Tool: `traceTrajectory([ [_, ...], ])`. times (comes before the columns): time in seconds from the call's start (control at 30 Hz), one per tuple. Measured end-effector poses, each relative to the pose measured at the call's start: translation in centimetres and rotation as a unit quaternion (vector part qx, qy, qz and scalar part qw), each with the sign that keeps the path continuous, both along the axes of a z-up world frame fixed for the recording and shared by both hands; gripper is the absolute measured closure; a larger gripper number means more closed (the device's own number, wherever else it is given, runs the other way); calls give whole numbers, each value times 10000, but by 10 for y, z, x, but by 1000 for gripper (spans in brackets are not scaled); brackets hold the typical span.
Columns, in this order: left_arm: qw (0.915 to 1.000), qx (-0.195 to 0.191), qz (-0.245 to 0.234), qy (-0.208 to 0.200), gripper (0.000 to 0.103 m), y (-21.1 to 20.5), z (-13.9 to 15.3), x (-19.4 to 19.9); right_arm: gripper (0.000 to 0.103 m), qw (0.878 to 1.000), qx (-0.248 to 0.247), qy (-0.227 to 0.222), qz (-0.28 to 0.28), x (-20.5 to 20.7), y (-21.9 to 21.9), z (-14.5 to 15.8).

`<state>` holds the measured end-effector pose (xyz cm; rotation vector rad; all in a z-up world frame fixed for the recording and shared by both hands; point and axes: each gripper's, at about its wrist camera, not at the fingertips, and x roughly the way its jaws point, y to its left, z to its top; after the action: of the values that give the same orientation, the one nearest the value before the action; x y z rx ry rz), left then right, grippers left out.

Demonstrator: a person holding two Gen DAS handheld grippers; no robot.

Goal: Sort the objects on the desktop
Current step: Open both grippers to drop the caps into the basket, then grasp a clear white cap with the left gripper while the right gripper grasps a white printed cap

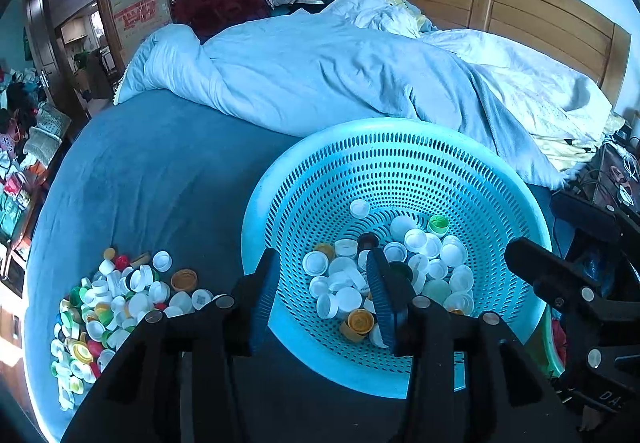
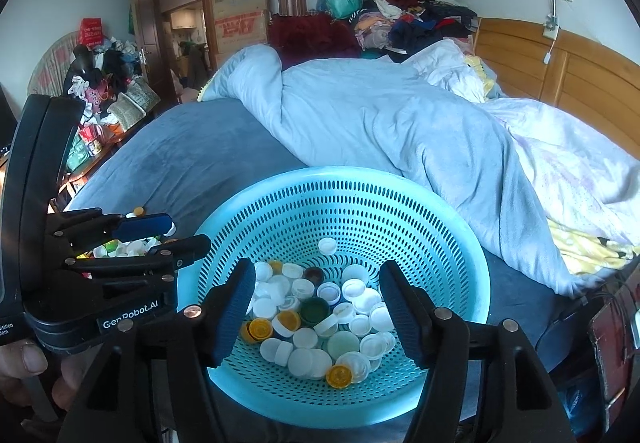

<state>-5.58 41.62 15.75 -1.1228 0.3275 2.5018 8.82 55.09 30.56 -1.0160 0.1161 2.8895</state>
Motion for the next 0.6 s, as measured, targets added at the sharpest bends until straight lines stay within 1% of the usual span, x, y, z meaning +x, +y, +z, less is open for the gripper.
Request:
traceTrajectory([
  [0.1, 10000, 12, 13, -37, 64, -5, -1, -1, 30, 10000, -29, 22, 51, 2, -4, 0],
  [0.2, 9999, 66, 135, -68, 64, -32, -10, 0, 29, 9997, -88, 80, 219, 7, -13, 0],
  [0.3, 9983, 234, 521, -63, 64, -93, -27, 6, 28, 9989, -92, 50, 463, 9, -29, -5],
  [0.33, 9966, 330, 745, -100, 64, -127, -37, 10, 28, 9985, -102, 10, 546, 8, -36, -9],
  [0.4, 9933, 390, 1082, -111, 64, -178, -54, 19, 28, 9975, -114, -66, 689, 7, -49, -15],
  [0.43, 9904, 369, 1325, -133, 64, -208, -65, 25, 28, 9967, -134, -118, 792, 5, -57, -19],
  [0.47, 9849, 427, 1660, -249, 64, -250, -80, 32, 28, 9961, -140, -157, 856, 4, -63, -22],
  [0.5, 9811, 469, 1851, -319, 64, -273, -89, 36, 28, 9949, -140, -239, 966, 2, -72, -28],
  [0.53, 9720, 489, 2262, -395, 64, -314, -101, 43, 28, 9940, -142, -302, 1038, 1, -79, -32],
  [0.57, 9663, 528, 2481, -443, 64, -335, -107, 47, 28, 9923, -153, -411, 1155, -3, -91, -39],
  [0.6, 9570, 642, 2779, -529, 64, -363, -114, 52, 28, 9912, -159, -482, 1222, -6, -98, -43],
])
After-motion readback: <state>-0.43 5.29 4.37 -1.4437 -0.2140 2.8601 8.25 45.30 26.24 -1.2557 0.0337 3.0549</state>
